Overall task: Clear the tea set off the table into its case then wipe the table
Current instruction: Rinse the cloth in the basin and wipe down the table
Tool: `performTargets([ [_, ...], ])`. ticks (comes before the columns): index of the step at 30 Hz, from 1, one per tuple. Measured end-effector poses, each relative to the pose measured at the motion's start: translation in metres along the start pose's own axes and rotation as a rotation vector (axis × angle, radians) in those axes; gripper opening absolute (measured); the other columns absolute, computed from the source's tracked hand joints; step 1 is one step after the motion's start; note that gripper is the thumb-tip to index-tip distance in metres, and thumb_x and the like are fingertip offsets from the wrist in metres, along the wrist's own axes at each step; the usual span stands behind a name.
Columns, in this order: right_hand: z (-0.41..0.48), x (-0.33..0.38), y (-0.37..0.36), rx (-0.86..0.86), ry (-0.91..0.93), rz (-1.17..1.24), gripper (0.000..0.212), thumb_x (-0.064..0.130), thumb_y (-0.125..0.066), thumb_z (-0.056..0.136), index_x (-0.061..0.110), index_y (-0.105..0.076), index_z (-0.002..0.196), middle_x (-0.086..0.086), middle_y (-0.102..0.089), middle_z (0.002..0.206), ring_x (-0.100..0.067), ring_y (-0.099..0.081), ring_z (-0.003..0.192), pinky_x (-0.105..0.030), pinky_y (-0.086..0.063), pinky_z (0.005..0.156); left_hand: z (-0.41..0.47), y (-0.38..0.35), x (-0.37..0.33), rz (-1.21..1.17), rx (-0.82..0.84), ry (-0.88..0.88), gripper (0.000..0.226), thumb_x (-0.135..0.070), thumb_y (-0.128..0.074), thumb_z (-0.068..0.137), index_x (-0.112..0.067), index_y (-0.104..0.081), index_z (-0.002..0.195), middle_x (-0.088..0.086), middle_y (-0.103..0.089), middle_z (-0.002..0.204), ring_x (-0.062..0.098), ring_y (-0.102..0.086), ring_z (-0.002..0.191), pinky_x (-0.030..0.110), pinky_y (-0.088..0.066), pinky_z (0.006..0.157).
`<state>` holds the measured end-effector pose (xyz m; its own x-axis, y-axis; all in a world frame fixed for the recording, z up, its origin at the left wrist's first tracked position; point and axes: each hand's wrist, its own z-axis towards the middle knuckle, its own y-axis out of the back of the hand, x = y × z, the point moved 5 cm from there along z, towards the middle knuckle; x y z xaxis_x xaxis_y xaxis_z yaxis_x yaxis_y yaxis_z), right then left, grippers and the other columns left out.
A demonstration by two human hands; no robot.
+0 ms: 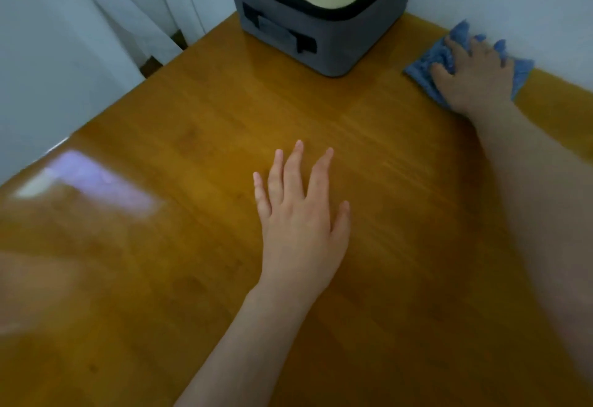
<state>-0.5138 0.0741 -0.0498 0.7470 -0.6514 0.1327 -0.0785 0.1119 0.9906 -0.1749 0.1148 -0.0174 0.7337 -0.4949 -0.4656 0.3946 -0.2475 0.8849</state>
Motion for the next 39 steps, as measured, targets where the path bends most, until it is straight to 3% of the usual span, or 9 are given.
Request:
performTargets([
  [4, -0.015, 0.007, -0.002, 0.032, -0.009, -0.030, 0.059, 0.058, -0.021, 0.097, 0.039, -0.018, 0.152, -0.010, -0.017, 0.160, -0.028, -0.009, 0.147, -0.061, 0.002, 0.114, -0.002, -0.005, 0.005, 0.005, 0.049, -0.004, 0.063, -0.042, -0.043, 0.097, -0.039, -0.012, 0.151, -0.003, 0.002, 0.162, 0.018, 0.015, 0.148, 0.047, 0.010, 0.118],
  [13, -0.095, 0.047, -0.007, 0.044, 0.038, -0.017, 0.061, 0.060, -0.020, 0.095, 0.040, -0.015, 0.152, -0.002, -0.013, 0.162, -0.024, -0.005, 0.149, -0.057, 0.002, 0.117, -0.025, 0.002, -0.008, 0.007, 0.051, -0.014, 0.062, -0.039, -0.046, 0.097, -0.038, -0.016, 0.151, -0.001, -0.003, 0.162, 0.021, 0.008, 0.149, 0.049, 0.007, 0.118],
  [24, -0.284, 0.076, -0.006, 0.042, 0.158, 0.047, 0.061, 0.058, -0.028, 0.095, 0.037, -0.020, 0.152, -0.001, -0.015, 0.161, -0.025, -0.007, 0.149, -0.055, 0.001, 0.117, -0.121, 0.012, -0.018, -0.007, 0.022, 0.010, 0.058, -0.040, -0.045, 0.096, -0.044, -0.021, 0.148, 0.000, -0.009, 0.161, 0.023, 0.003, 0.149, 0.052, 0.005, 0.118],
  [35, -0.468, 0.112, -0.005, 0.108, 0.272, 0.081, 0.060, 0.059, -0.024, 0.093, 0.042, -0.023, 0.150, -0.004, -0.015, 0.161, -0.031, -0.005, 0.149, -0.068, 0.001, 0.110, -0.251, 0.033, 0.024, 0.085, 0.007, 0.119, 0.053, -0.044, -0.042, 0.096, -0.044, -0.026, 0.147, 0.001, -0.014, 0.161, 0.025, -0.002, 0.149, 0.056, 0.003, 0.118],
  [39, -0.522, 0.131, -0.005, 0.141, 0.326, 0.104, 0.060, 0.060, -0.031, 0.092, 0.042, -0.026, 0.149, -0.006, -0.018, 0.161, -0.032, -0.007, 0.148, -0.069, -0.002, 0.110, -0.280, 0.053, 0.034, 0.126, -0.002, 0.128, 0.051, -0.047, -0.037, 0.098, -0.042, -0.027, 0.148, 0.003, -0.016, 0.160, 0.027, -0.003, 0.149, 0.055, 0.003, 0.117],
])
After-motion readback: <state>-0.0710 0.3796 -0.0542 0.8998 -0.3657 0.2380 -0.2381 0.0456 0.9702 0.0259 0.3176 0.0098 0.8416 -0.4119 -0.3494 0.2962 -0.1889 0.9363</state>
